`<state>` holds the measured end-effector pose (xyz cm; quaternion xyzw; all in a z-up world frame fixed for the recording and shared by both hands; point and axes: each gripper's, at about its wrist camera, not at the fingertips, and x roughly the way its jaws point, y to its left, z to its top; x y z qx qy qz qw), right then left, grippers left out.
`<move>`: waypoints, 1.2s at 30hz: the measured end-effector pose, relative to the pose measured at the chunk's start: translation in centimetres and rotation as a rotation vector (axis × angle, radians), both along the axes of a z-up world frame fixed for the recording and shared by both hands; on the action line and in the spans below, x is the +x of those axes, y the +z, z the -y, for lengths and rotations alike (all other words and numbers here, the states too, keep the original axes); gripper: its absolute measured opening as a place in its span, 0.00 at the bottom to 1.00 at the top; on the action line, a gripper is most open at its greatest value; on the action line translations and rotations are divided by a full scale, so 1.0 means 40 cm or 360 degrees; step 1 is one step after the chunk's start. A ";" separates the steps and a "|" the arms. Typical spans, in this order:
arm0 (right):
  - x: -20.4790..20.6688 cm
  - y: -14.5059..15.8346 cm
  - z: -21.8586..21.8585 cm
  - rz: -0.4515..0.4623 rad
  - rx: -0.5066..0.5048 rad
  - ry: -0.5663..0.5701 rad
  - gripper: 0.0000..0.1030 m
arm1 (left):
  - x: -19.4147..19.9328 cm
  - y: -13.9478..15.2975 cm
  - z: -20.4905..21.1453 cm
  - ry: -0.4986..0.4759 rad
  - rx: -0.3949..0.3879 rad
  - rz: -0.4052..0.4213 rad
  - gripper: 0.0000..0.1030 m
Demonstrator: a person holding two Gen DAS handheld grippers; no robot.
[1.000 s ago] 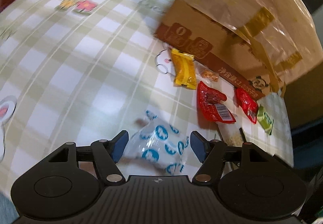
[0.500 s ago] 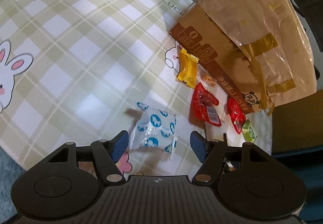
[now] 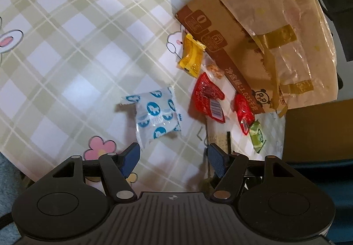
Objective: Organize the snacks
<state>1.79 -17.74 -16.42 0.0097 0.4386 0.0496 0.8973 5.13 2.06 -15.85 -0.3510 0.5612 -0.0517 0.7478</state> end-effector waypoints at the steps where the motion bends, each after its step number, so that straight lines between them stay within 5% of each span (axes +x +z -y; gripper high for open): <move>1: 0.000 0.000 0.001 -0.0001 0.0002 0.0001 0.57 | 0.000 -0.002 -0.005 0.0009 -0.0014 -0.0010 0.68; 7: -0.001 0.000 -0.001 0.0007 -0.0006 0.0001 0.57 | -0.001 -0.018 0.008 -0.0013 -0.0126 -0.0072 0.68; 12: -0.001 -0.001 -0.002 0.0006 -0.0005 0.0002 0.57 | 0.016 -0.019 0.028 -0.0019 -0.0121 0.0007 0.68; 21: -0.004 0.000 0.000 0.0000 0.0005 0.0002 0.57 | 0.072 -0.041 -0.015 0.0100 0.0192 0.0095 0.68; 30: -0.006 -0.001 0.002 0.0011 0.0005 0.0001 0.58 | 0.093 -0.040 0.036 -0.0063 0.0398 0.0149 0.68; 36: -0.005 -0.002 -0.007 0.0007 -0.0042 0.0028 0.57 | 0.092 -0.039 0.096 -0.0163 0.0659 0.0266 0.70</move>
